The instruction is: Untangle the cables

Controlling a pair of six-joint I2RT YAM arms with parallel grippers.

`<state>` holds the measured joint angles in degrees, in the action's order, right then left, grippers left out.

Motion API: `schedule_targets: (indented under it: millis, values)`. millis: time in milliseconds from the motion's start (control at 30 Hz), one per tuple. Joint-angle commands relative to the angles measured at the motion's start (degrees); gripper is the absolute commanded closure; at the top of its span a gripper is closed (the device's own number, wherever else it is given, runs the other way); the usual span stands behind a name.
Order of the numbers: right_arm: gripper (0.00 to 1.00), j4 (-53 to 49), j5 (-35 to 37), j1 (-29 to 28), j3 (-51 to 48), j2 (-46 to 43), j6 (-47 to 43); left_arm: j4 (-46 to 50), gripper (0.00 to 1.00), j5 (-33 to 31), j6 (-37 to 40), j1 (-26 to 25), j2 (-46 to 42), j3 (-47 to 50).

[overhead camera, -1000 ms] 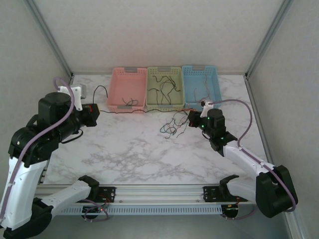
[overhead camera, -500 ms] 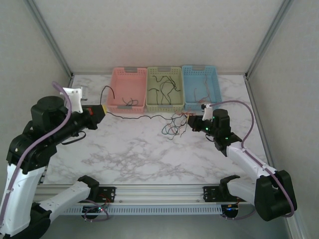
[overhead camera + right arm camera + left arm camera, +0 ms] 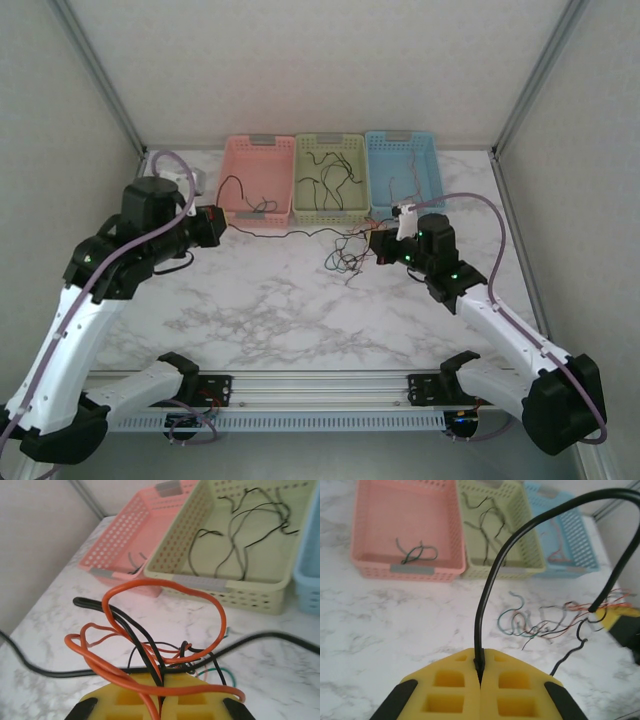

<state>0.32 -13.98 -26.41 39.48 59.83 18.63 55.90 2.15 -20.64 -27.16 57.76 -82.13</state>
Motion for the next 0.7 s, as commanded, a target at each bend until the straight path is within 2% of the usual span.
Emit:
schedule_targets:
  millis: [0, 133, 233, 333, 500, 667]
  values:
    - [1.0, -6.29, 9.81, -0.11, 3.71, 1.42, -0.68, 3.44, 1.0, -1.47, 2.66, 0.23, -0.58, 1.8]
    - [1.0, -10.65, 23.62, 0.14, 5.44, 4.45, 2.12, 4.71, 1.0, -1.21, 3.47, 0.17, -3.16, 3.62]
    - [1.0, -11.12, 28.65, 1.7, 6.3, 6.6, 4.93, 5.08, 1.0, 2.71, 4.35, 0.17, -5.85, 4.26]
    - [1.0, -11.92, 29.64, 3.44, 7.96, 8.83, 7.55, 5.79, 1.0, 4.42, 4.75, 0.15, -7.92, 3.89]
    - [1.0, -12.19, 31.13, 4.68, 8.06, 11.64, 9.58, 7.48, 1.0, 0.29, 4.21, 0.17, -9.3, 1.39]
    - [1.0, -11.11, 27.77, 6.65, 6.53, 12.19, 10.43, 7.34, 1.0, 1.06, 4.98, 0.17, -8.53, -0.55]
